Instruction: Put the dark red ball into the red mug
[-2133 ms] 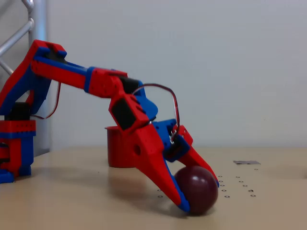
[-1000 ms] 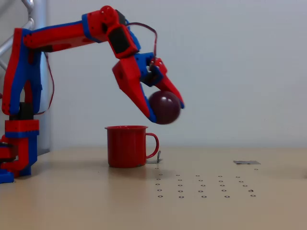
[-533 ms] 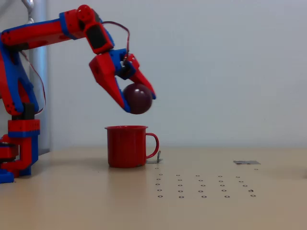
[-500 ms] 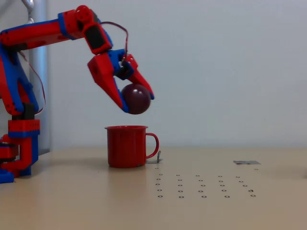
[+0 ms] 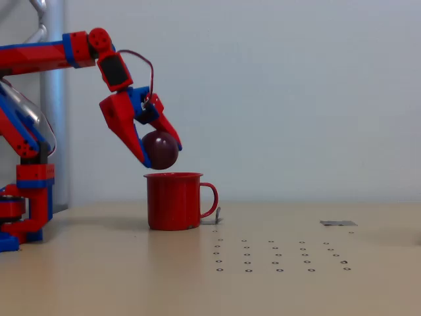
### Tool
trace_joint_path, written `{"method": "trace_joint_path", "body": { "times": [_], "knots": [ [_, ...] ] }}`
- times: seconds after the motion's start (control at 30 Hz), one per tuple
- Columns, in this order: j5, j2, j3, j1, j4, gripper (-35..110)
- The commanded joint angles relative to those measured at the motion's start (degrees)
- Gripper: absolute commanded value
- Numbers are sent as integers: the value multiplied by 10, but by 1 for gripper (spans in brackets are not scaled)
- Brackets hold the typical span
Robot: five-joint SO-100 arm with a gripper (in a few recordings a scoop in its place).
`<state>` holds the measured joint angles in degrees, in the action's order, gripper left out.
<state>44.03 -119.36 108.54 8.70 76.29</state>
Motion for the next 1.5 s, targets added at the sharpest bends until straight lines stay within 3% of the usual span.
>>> {"method": "trace_joint_path", "body": {
  "times": [0.0,0.23,0.57,1.07,1.27,1.47],
  "knots": [
    [-11,-43,-2,19,1,22],
    [-29,-62,55,76,-40,22],
    [-48,-38,-19,137,-54,22],
    [33,66,-18,156,-234,22],
    [56,69,-6,161,-229,22],
    [46,72,-7,176,-142,22]
  ]
}}
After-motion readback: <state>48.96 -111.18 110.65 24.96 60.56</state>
